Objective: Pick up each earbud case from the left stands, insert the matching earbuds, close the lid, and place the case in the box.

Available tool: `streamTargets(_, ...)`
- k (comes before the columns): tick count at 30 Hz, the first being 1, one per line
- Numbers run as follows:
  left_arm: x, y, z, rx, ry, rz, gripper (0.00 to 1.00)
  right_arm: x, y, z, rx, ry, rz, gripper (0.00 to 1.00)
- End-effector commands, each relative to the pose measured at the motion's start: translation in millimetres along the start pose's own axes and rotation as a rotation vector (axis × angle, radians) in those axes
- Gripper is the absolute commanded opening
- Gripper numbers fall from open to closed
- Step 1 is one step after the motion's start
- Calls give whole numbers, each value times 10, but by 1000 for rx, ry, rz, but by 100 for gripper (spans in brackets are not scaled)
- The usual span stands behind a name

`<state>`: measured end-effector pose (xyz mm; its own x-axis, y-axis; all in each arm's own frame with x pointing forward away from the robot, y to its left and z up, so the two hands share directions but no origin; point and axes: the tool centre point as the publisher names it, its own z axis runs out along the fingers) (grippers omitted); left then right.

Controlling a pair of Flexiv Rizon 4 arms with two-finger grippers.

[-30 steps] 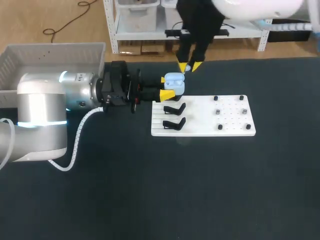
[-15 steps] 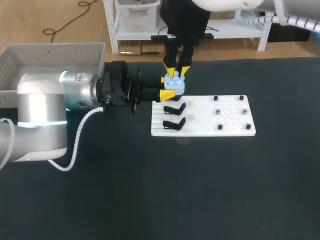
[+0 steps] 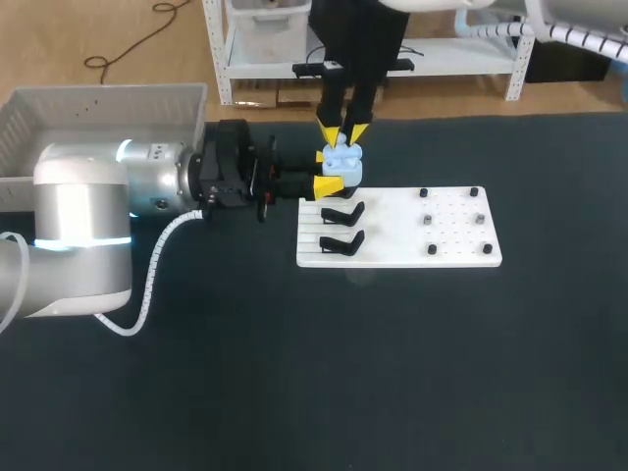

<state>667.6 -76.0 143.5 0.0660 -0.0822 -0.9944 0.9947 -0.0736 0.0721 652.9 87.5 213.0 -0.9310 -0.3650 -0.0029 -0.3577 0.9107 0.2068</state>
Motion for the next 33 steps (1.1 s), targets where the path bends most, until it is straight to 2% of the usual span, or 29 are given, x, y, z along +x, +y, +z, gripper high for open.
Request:
streamTargets(1,9,7,1,0,-2,1,0,15,-33,17,-9,-20,-32,0)
streamTargets(11,9,7,1,0,-2,1,0,-51,-41,83,-13,21,-117,0)
streamTargets(33,9,7,1,0,-2,1,0,-46,-36,191,4,54,-119,0)
